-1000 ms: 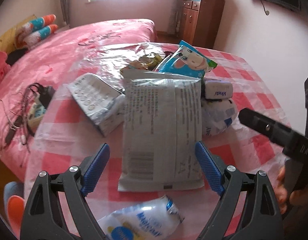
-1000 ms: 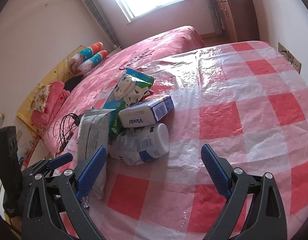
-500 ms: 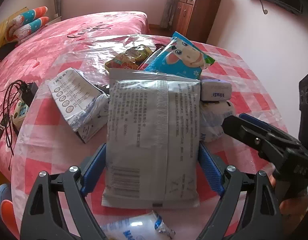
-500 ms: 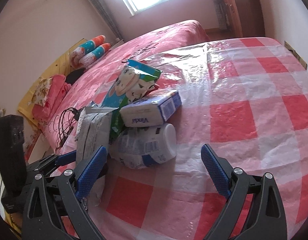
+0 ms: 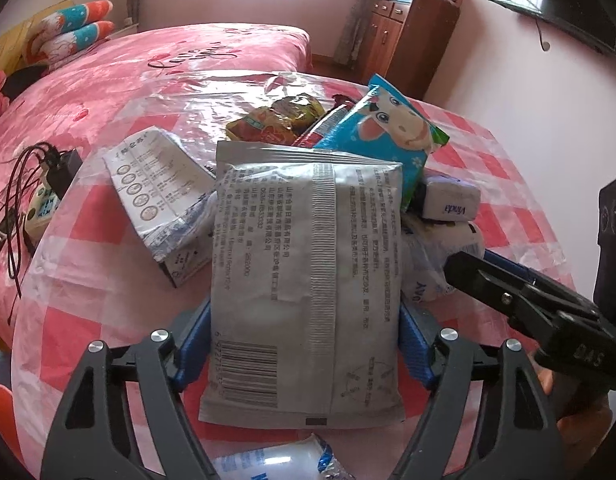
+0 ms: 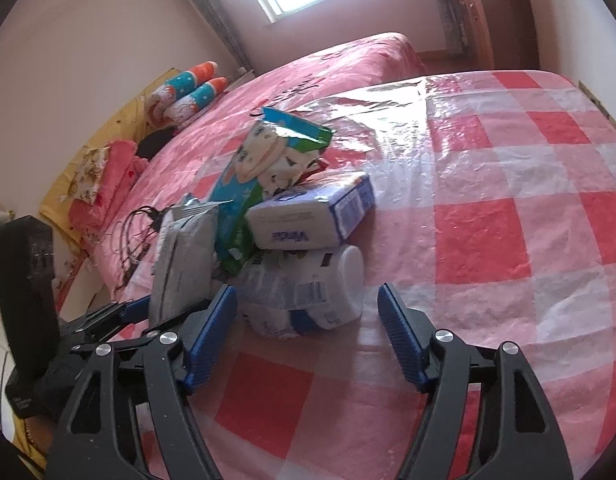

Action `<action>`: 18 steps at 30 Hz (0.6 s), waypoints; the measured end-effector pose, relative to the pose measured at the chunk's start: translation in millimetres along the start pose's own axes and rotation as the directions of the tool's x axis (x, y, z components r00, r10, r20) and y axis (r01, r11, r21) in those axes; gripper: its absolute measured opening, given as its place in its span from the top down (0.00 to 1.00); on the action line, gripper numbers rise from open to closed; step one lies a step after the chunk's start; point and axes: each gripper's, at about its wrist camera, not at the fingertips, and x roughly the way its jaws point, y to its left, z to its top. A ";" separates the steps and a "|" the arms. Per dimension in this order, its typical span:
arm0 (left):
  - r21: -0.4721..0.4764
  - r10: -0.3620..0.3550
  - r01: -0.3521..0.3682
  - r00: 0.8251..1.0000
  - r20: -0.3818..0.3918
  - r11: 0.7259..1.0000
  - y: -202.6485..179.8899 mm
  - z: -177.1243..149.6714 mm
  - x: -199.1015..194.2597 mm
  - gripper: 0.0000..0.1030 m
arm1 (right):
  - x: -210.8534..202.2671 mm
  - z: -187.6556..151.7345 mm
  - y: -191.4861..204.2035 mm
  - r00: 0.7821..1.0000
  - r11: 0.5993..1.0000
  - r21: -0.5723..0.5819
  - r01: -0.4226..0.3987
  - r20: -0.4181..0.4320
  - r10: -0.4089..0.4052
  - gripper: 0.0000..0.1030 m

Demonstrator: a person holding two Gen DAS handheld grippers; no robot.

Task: Collect trash
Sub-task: 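Close the left tool on the grey snack bag and lift it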

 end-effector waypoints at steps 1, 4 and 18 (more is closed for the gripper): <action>-0.004 0.003 -0.003 1.000 0.000 1.000 1.0 -0.6 -0.8 0.24 | -0.2 -1.2 2.0 1.000 1.000 -0.009 -0.017 -0.010 0.017 0.29; -0.031 0.015 -0.015 1.000 0.005 0.999 9.6 -3.5 -6.4 0.24 | -0.8 -8.1 10.7 0.998 0.998 -0.046 -0.043 -0.045 0.041 0.29; -0.119 -0.017 0.027 0.996 0.086 0.993 47.1 -13.3 -48.0 0.25 | -9.9 -15.0 36.2 0.995 0.987 -0.158 0.034 -0.086 -0.048 0.29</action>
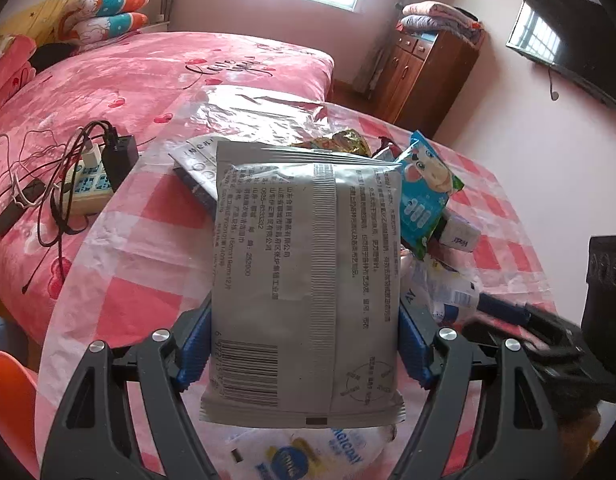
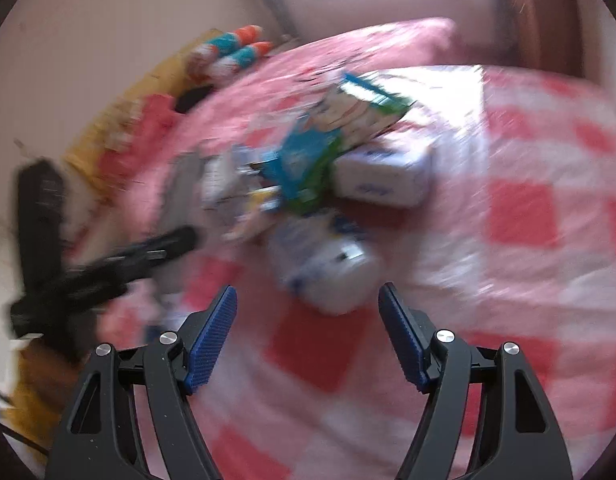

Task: Collect trash
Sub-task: 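Close the left tool on the grey snack bag and lift it, then grasp the white plastic tub with the right tool while the left tool holds the bag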

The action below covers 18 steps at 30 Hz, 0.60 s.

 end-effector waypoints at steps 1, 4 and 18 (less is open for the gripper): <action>-0.002 -0.006 0.006 1.000 0.002 1.000 1.5 -0.9 -2.5 0.25 | 2.5 1.2 0.8 1.000 1.000 -0.001 0.017 0.002 -0.017 0.29; -0.005 -0.026 0.026 1.000 0.004 1.000 5.4 -2.0 -6.5 0.25 | 12.0 5.0 5.9 0.998 0.998 -0.011 0.063 0.010 -0.063 0.28; -0.016 -0.084 0.084 0.997 0.001 0.996 23.0 -12.3 -12.5 0.25 | 49.4 11.9 25.1 0.981 0.973 -0.140 0.186 -0.029 -0.191 0.13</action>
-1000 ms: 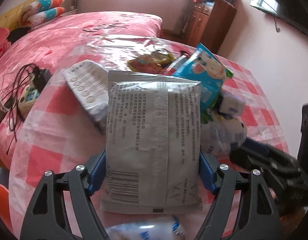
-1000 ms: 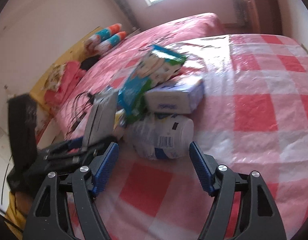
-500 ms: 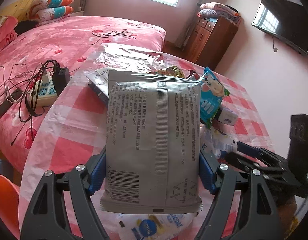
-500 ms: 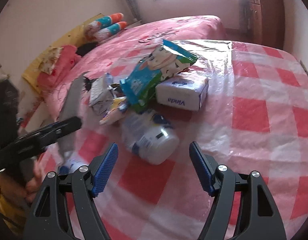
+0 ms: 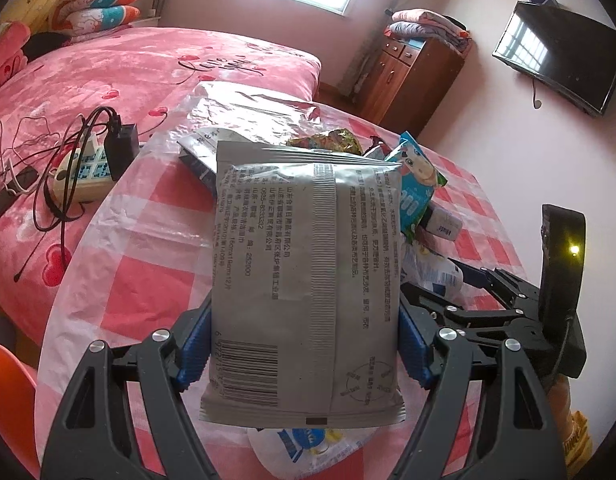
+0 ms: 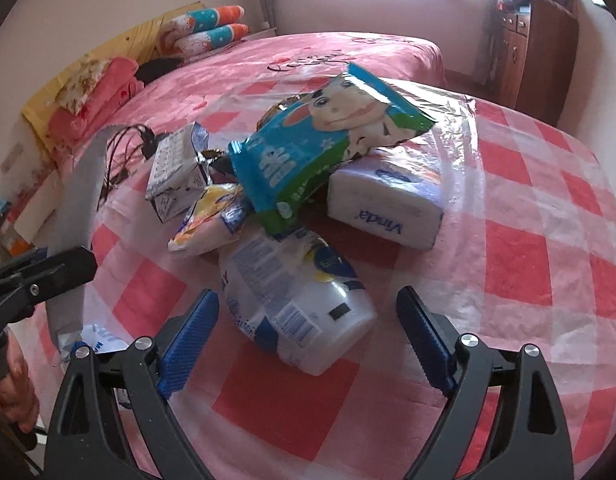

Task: Collect trash
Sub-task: 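Grasp the white plastic tub with the right tool while the left tool holds the bag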

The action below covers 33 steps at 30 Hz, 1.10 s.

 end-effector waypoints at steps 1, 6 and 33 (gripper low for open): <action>0.001 -0.001 0.001 1.000 -0.001 1.000 -0.1 -1.2 -0.6 0.25 | 0.4 -0.8 3.6 1.000 1.000 -0.013 0.018 -0.004 -0.018 0.15; 0.002 0.000 0.000 1.000 -0.001 1.000 6.4 -4.5 -3.4 0.25 | 0.1 -4.5 15.4 0.996 0.994 -0.072 0.084 -0.004 -0.084 0.29; -0.021 -0.032 0.032 0.999 -0.007 0.999 23.7 -35.5 -22.3 0.25 | -69.5 -57.3 21.0 0.992 0.995 0.006 0.104 0.076 -0.104 0.49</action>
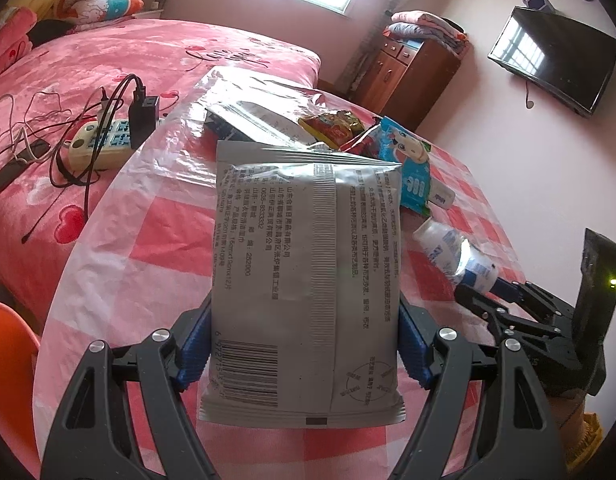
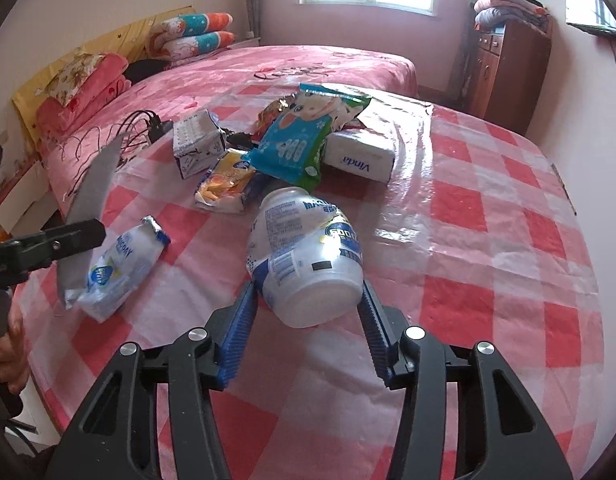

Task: Collect trash
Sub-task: 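Grasp the white plastic tub with the right tool while the left tool holds the bag, then carry the grey bag and white tub to the orange bucket and release both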

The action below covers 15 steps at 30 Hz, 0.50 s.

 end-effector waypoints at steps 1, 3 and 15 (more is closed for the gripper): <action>0.000 -0.003 0.003 1.000 -0.001 1.000 -0.2 -0.8 -0.4 0.25 | -1.9 -0.3 -0.2 1.000 1.000 0.000 0.001 0.005 -0.001 0.49; 0.001 -0.008 0.008 1.000 -0.002 1.000 -1.1 -2.1 -1.0 0.25 | -8.3 -1.7 0.8 1.000 1.000 0.004 0.004 0.018 -0.004 0.50; -0.019 -0.038 0.039 0.998 0.058 0.999 5.2 -0.7 -25.4 0.25 | -36.6 5.6 20.6 0.996 0.998 0.008 -0.064 0.063 0.064 0.50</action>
